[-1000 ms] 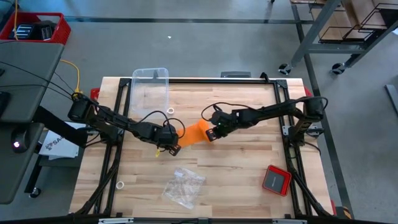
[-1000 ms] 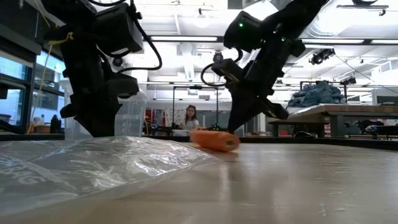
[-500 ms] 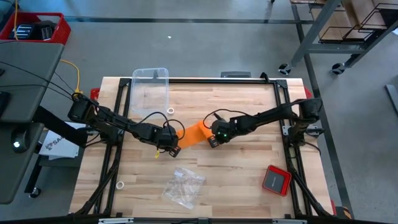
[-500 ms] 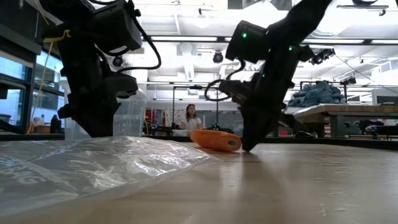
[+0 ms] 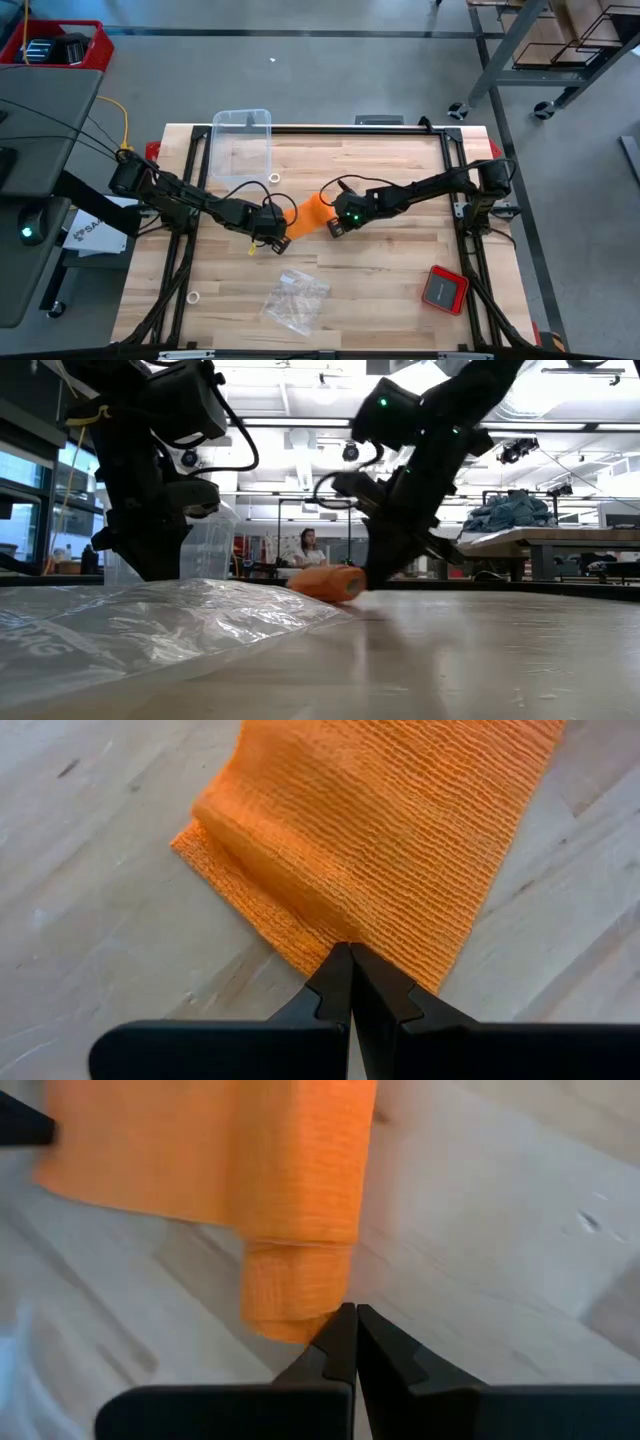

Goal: Roll bandage
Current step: Roll the orange bandage

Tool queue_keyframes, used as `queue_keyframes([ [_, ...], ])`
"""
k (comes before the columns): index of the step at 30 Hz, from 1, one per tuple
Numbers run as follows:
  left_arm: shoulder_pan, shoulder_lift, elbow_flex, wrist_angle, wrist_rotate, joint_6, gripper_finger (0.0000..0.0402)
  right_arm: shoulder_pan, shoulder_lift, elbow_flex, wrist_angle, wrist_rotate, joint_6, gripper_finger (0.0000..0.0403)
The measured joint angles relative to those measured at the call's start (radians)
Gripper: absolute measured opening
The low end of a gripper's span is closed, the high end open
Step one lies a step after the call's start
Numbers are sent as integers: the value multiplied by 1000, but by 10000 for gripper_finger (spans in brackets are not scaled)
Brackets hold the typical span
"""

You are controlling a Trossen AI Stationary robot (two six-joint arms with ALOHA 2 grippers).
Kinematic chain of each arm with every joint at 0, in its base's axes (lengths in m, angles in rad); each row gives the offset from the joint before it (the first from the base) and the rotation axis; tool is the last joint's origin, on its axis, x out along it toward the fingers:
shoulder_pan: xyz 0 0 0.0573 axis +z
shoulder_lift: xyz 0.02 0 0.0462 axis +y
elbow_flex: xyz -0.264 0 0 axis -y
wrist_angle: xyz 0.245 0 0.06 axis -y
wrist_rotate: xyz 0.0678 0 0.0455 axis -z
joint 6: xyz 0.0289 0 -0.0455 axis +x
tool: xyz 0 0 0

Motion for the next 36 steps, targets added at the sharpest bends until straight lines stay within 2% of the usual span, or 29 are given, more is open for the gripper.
queue_keyframes([
  [10, -13, 0, 0, -3, 1, 0, 0, 11, 9, 75, 50, 1, -43, 0],
  [21, -14, -6, -2, 5, -2, -24, 0, 60, 148, 243, 137, -99, -50, 0],
  [27, -14, -6, -2, 5, 6, -28, 0, 30, 147, 349, -11, -102, -173, 0],
  [32, -67, -6, -2, 31, 15, -127, 0, 2, 143, 379, -162, -120, -226, 0],
  [36, -120, -6, -2, 36, 12, -214, 0, -5, 143, 379, -208, -146, -227, 0],
])
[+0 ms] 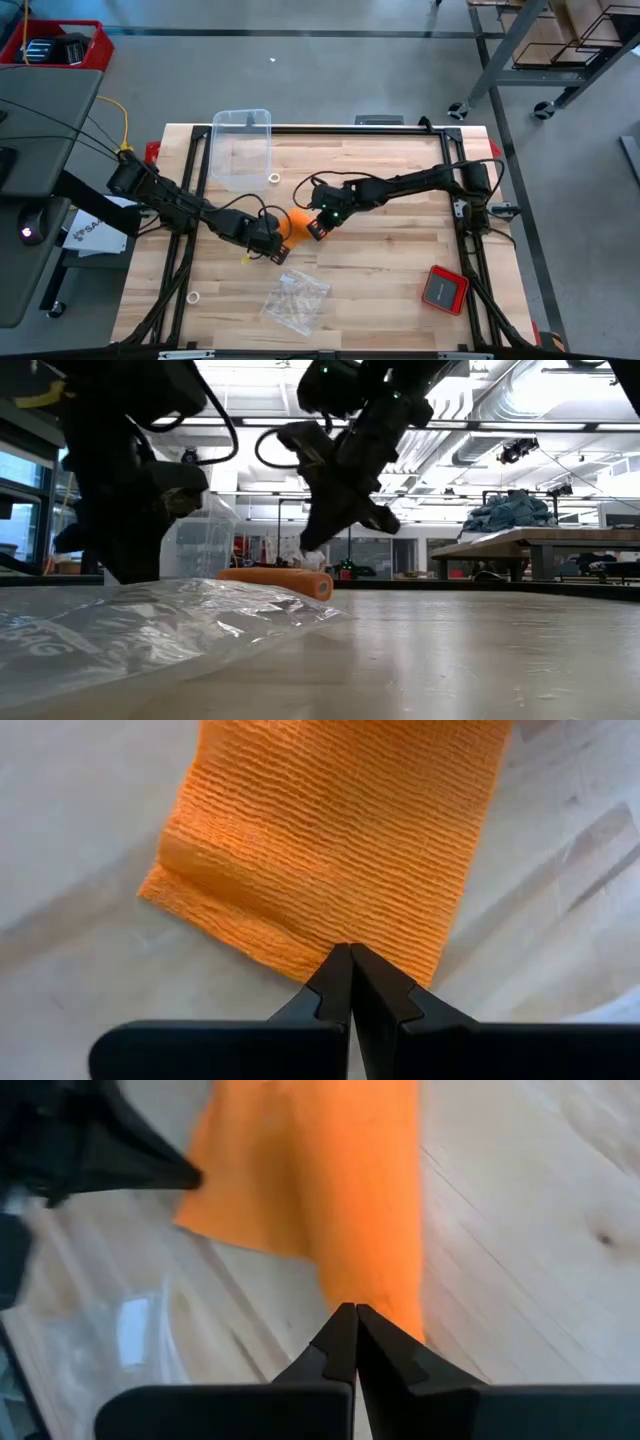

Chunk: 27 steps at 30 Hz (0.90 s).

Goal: Roll bandage
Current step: Roll the orange bandage

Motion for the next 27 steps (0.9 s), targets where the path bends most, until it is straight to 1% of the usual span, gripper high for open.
queue_keyframes([
  [5, -42, 0, 0, -2, -35, -78, 0, -4, 0, -4, -105, 18, -7, 0],
  [9, -50, 0, 0, -2, -53, -116, 0, 6, 0, -84, -114, 18, 26, 0],
  [14, -51, 0, 0, 1, -56, -126, 0, 31, -4, -197, 31, -24, 133, 0],
  [15, -51, 0, 0, 1, -56, -126, 0, 35, -5, -207, 65, -44, 153, 0],
  [21, -51, 0, 0, 3, -55, -141, 0, 79, 0, -215, 211, -61, 245, 0],
  [24, -51, 1, 1, 3, -55, -142, 0, 89, 0, -213, 244, -20, 287, 0],
  [27, -51, 1, 1, 5, -55, -142, 0, 89, 0, -213, 259, 31, 293, 0],
])
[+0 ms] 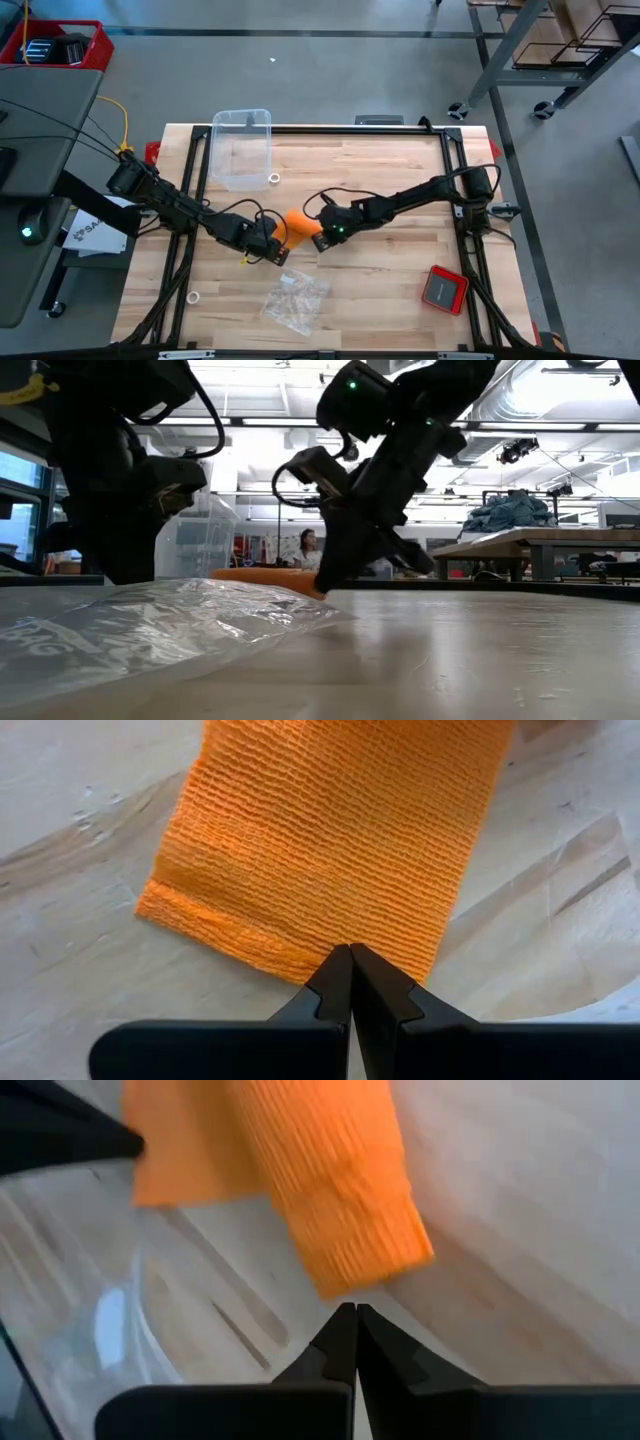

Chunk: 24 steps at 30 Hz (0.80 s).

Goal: Roll bandage
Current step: Roll the orange bandage

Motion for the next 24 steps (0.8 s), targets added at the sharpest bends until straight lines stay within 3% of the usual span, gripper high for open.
queue_keyframes([
  [13, 0, 0, 0, 30, -1, 0, 0, 0, 74, 0, 260, -14, 95, 0],
  [24, -32, 0, 1, -3, 61, 36, 0, -28, 52, 0, 265, -124, 45, 0],
])
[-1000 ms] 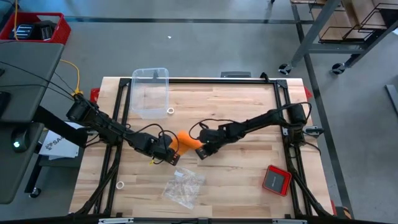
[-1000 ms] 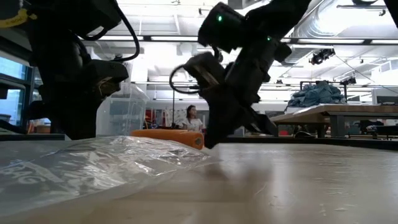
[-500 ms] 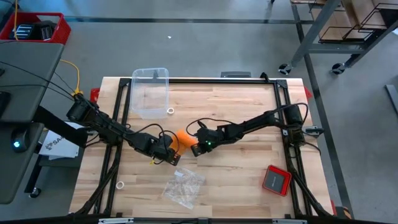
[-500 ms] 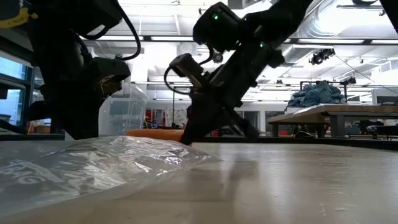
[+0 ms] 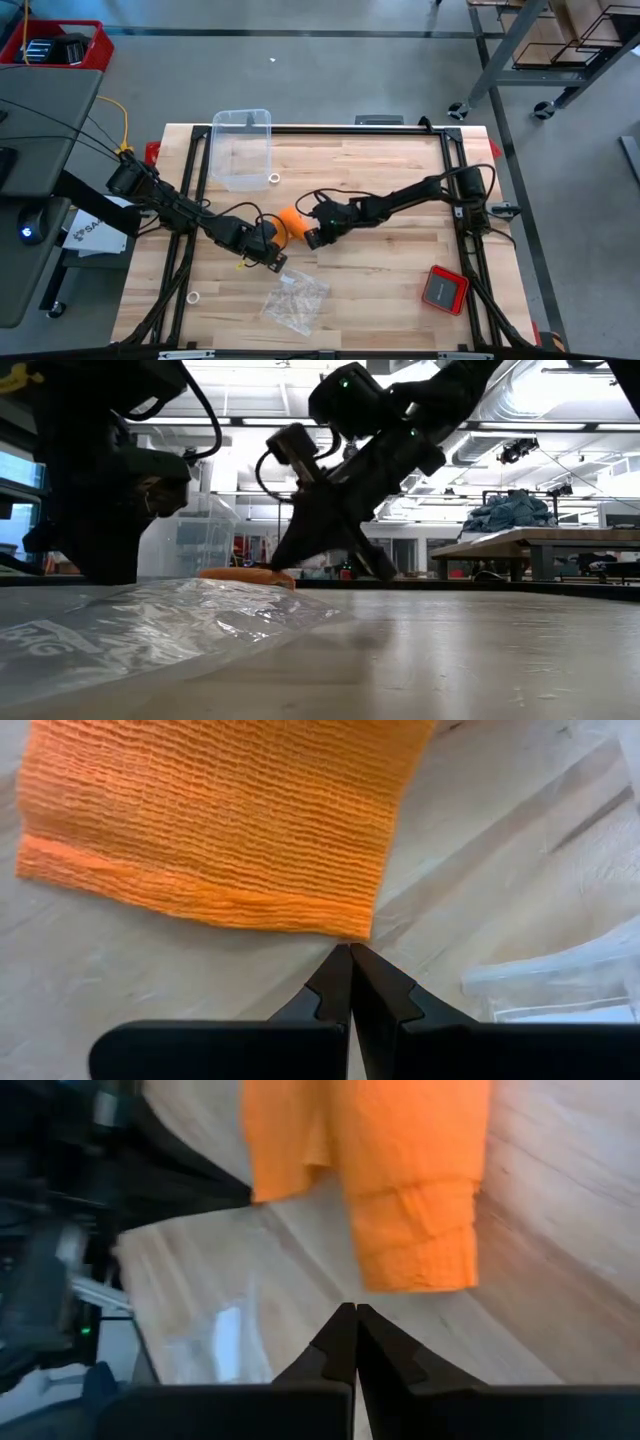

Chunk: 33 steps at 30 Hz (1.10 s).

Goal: Roll bandage
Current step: Roll the orange bandage

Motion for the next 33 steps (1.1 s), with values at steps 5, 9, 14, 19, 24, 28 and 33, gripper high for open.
queue_keyframes([
  [5, 0, 0, 1, -17, 15, 58, 0, -14, -22, 0, -9, -47, -28, 0],
  [9, 1, -1, 3, -59, 36, 87, 0, -16, -67, 0, -134, 1, -86, 0],
  [14, 0, -2, 5, -102, 45, 89, 0, -38, -88, 0, -270, 57, -140, 0],
  [19, 0, -51, -5, -112, 25, 63, 0, -49, -89, 0, -293, 55, -163, 0],
  [24, 0, -137, 0, -91, -93, 54, 0, -58, -89, 0, -292, 53, -186, 0],
  [28, 10, -125, -1, -80, -174, 18, 0, -68, -89, 0, -321, 56, -186, 0],
  [33, 12, -52, -3, -57, -115, 10, 0, -79, -89, 0, -335, 56, -206, 0],
])
